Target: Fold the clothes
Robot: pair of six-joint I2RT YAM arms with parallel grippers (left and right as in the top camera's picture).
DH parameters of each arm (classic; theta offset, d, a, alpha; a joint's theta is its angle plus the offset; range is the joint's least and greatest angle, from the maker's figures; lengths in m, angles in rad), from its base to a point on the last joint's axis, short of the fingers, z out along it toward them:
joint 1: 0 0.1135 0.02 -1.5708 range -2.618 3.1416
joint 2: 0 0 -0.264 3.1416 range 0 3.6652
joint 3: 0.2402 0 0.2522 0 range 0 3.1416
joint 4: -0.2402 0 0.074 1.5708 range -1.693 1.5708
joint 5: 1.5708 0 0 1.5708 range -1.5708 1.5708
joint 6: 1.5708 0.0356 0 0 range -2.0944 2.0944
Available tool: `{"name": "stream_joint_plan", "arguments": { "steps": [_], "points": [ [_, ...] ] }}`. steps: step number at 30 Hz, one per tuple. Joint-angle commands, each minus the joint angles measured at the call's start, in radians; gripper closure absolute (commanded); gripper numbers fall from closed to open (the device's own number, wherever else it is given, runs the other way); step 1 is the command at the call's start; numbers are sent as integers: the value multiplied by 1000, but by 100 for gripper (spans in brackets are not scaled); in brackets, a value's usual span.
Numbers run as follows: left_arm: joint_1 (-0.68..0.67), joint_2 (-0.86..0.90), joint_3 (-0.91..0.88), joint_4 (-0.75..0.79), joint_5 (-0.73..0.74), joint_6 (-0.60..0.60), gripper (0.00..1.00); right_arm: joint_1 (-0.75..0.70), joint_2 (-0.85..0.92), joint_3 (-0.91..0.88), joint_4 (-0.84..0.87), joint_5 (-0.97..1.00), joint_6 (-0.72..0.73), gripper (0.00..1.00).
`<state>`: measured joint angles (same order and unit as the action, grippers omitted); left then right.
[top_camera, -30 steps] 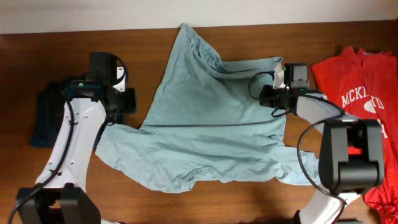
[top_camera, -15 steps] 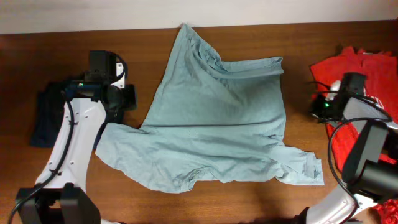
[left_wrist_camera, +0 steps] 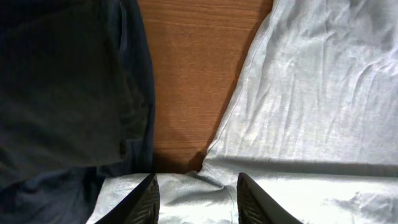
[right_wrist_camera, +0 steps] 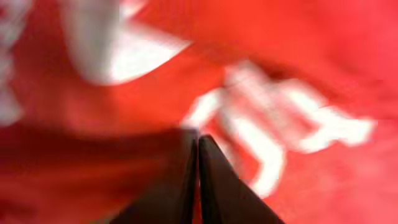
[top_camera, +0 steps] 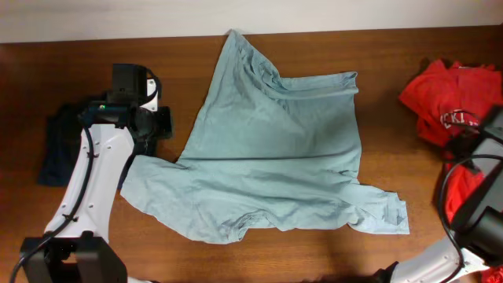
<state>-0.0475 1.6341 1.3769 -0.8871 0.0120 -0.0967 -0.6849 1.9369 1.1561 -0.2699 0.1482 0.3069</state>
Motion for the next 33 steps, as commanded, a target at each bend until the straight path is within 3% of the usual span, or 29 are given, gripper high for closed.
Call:
{"name": "stream_joint_plan", "arguments": {
  "steps": [1,6,11,14,22,29,33],
  "points": [
    [0,-15,12,-6,12,16,60,-46,14,32,3,-131,-52,91],
    [0,-15,12,-6,12,16,60,-8,-4,67,-9,-703,-136,92],
    [0,-15,12,-18,12,16,60,100,-16,67,-22,-817,-137,93],
    [0,-15,12,-19,12,16,60,173,-16,67,-30,-717,-146,92],
    [0,-15,12,-18,12,16,60,293,48,65,26,-114,-146,87],
    [0,-15,12,-19,11,16,59,209,114,66,127,-58,-146,87],
    [0,-15,12,-19,11,16,59,93,118,66,128,-39,-146,87]
  ]
}}
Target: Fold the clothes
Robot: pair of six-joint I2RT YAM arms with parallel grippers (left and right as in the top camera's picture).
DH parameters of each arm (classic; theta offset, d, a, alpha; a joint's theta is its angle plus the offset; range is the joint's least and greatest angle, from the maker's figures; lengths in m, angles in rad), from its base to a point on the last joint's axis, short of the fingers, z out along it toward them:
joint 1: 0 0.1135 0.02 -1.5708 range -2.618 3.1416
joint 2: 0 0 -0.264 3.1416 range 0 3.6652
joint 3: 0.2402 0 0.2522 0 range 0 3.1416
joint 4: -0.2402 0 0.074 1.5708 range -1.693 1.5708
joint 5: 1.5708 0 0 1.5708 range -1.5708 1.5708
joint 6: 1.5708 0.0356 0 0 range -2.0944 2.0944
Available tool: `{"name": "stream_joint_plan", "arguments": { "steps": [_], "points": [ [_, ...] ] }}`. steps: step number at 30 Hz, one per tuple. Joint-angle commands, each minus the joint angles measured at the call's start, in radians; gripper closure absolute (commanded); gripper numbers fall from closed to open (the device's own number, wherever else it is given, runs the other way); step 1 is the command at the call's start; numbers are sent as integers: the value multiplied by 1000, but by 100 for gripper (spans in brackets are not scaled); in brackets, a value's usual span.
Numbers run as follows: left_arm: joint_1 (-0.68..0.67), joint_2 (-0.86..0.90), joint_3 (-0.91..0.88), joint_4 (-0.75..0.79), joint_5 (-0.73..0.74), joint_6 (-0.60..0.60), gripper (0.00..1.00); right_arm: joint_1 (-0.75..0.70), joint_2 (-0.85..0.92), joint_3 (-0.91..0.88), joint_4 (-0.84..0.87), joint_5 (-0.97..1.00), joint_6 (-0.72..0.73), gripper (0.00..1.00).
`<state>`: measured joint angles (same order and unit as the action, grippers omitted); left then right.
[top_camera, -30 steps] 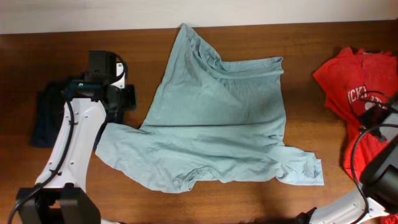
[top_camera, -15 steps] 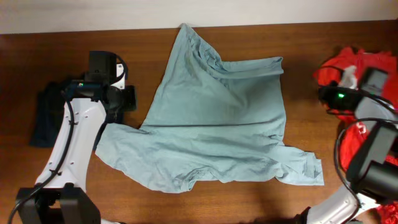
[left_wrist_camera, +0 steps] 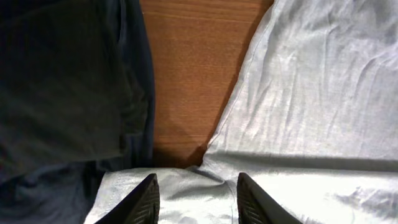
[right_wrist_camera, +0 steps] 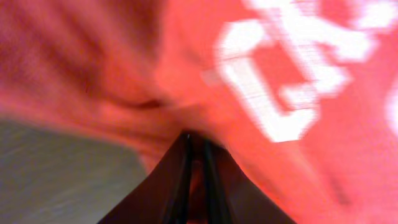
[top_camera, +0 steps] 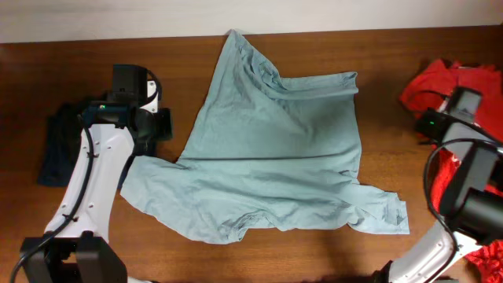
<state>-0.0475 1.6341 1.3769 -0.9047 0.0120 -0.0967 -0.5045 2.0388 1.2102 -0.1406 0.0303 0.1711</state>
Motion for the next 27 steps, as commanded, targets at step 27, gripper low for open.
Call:
{"name": "stream_joint_plan", "arguments": {
  "steps": [27],
  "points": [
    [0,-15,12,-24,16,16,59,61,-112,131,-140,-728,80,83]
  ]
}}
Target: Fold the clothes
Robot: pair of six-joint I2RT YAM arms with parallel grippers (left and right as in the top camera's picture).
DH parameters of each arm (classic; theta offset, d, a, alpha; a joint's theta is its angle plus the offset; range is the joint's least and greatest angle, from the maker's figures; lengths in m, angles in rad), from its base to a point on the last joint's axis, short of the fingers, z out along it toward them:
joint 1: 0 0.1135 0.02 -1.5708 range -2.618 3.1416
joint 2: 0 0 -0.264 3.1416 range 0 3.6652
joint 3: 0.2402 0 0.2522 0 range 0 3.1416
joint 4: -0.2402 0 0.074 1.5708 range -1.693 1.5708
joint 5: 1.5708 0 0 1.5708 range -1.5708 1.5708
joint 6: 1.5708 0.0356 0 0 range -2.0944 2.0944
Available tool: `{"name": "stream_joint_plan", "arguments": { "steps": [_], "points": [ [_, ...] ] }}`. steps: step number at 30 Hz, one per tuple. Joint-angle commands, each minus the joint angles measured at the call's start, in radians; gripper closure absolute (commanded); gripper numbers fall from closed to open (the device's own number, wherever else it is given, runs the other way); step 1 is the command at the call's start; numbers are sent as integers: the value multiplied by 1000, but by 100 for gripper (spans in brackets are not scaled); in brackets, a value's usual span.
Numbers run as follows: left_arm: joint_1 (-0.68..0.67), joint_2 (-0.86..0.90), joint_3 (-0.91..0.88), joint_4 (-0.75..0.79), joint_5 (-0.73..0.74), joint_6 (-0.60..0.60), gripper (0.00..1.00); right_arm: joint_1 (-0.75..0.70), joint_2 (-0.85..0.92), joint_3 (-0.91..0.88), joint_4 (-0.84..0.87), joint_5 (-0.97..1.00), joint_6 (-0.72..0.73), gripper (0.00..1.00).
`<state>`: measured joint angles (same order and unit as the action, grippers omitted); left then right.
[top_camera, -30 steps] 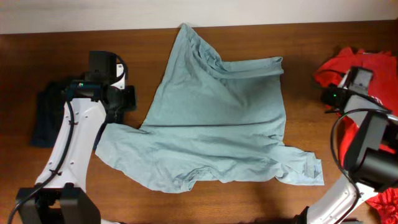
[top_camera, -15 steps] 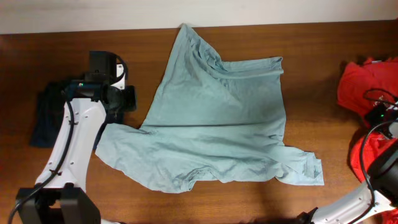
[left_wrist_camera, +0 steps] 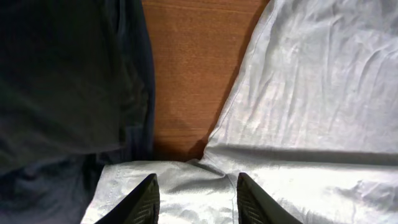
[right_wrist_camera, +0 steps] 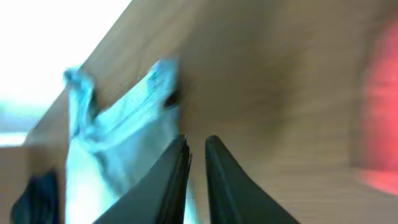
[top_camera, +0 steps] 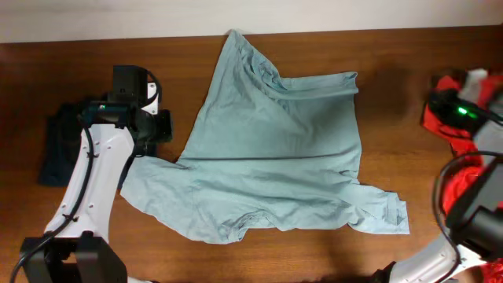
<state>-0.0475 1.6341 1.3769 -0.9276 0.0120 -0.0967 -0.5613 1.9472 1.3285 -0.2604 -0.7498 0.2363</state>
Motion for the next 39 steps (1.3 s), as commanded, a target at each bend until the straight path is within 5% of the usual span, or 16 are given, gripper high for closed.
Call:
{"name": "stream_joint_plan", "arguments": {
  "steps": [1,5,9,14,17,21,31,37,39],
  "points": [
    [0,-15,12,-1,25,16,59,159,-20,13,-33,136,15,81],
    [0,-15,12,-1,54,16,59,327,-5,13,-50,512,-6,64],
    [0,-15,12,-1,56,16,59,449,44,13,-28,684,-57,41],
    [0,-15,12,-1,56,16,59,483,115,13,6,695,-68,38],
    [0,-15,12,-1,56,16,59,480,166,13,41,694,-68,41],
    [0,-15,12,0,55,16,59,483,188,13,68,665,-68,67],
    [0,-15,12,4,55,16,60,427,188,13,-45,879,21,86],
    [0,-15,12,4,55,17,59,311,188,13,-118,989,10,89],
    [0,-15,12,4,55,17,59,290,188,13,-121,833,-120,85]
  ]
}}
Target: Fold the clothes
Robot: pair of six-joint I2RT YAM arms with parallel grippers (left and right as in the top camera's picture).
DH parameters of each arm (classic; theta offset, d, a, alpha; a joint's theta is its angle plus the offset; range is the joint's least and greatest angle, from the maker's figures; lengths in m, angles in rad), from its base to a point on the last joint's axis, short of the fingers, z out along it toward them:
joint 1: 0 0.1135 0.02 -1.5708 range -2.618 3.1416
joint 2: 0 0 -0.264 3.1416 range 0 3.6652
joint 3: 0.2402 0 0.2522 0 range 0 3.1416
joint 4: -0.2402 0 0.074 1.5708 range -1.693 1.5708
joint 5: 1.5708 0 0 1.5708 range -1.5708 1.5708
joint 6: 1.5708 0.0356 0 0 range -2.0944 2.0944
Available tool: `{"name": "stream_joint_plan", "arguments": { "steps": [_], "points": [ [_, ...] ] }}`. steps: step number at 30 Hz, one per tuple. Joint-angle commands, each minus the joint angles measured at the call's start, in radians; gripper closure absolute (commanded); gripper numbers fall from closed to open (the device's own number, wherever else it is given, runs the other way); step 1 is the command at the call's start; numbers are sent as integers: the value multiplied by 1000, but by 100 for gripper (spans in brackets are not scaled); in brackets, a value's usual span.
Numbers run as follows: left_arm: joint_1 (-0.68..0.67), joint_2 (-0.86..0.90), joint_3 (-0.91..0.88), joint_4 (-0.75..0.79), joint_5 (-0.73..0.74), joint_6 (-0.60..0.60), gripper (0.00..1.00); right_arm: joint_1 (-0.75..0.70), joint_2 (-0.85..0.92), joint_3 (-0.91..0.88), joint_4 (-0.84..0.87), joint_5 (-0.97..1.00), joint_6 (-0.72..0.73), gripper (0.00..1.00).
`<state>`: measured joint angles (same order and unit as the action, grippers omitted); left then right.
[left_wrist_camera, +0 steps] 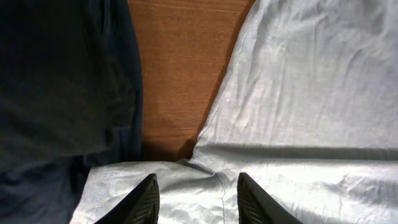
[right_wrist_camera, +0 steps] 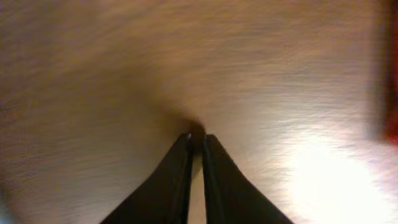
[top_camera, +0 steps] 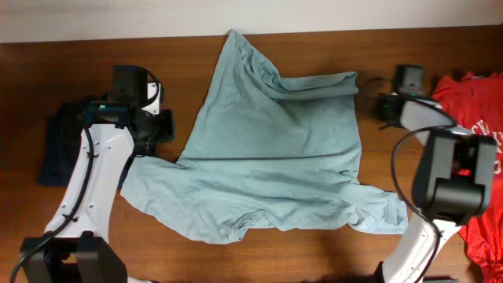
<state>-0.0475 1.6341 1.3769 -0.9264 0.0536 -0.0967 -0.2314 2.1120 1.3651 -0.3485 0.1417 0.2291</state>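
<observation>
A light blue-green T-shirt [top_camera: 275, 149] lies spread flat in the middle of the table. My left gripper [top_camera: 163, 126] is by its left sleeve. In the left wrist view the left gripper [left_wrist_camera: 198, 190] is open, its fingers [left_wrist_camera: 148, 200] low over the sleeve cloth [left_wrist_camera: 186, 180] with nothing between them. My right gripper [top_camera: 380, 104] hovers just right of the shirt's upper right corner [top_camera: 354, 79]. In the blurred right wrist view the right gripper [right_wrist_camera: 197, 140] is shut over bare wood and holds nothing.
A dark navy garment [top_camera: 55, 149] lies at the left edge, close to my left arm; it also shows as dark cloth [left_wrist_camera: 56, 93] in the left wrist view. Red clothes [top_camera: 475, 102] lie at the right edge, with more red cloth [top_camera: 481, 236] below. The table [top_camera: 393, 173] is brown wood.
My right gripper has moved from the far right edge by the red clothes to just beside the shirt's upper right corner. The left gripper has shifted slightly and stays open over the sleeve.
At first my right gripper was shut and buried in the red clothes at the right. Then it stood at the top of the red pile, then at the table's right edge. Now it is by the shirt's corner, the red pile has changed shape, and the left gripper has kept its place.
</observation>
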Motion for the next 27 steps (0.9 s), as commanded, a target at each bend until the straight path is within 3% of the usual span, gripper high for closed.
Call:
{"name": "stream_joint_plan", "arguments": {
  "steps": [1,2,4,9,18,21,24,27],
  "points": [
    [0,-15,12,5,13,17,59,-40,23,-24,-34,-170,-190,76],
    [0,-15,12,7,13,17,59,-38,23,-24,-38,-292,-261,63],
    [0,-15,12,14,14,16,59,-26,23,-24,-44,-469,-325,56],
    [0,-15,12,17,14,16,59,14,23,-24,-38,-634,-344,55],
    [0,-15,12,18,14,16,59,87,23,-24,-27,-639,-356,53],
    [0,-15,12,18,14,16,59,90,23,-24,-21,-588,-332,54],
    [0,-15,12,17,14,16,59,83,23,-24,-21,-411,-242,73],
    [0,-15,12,18,14,16,59,59,23,-24,-27,-202,-136,79]
  ]
}}
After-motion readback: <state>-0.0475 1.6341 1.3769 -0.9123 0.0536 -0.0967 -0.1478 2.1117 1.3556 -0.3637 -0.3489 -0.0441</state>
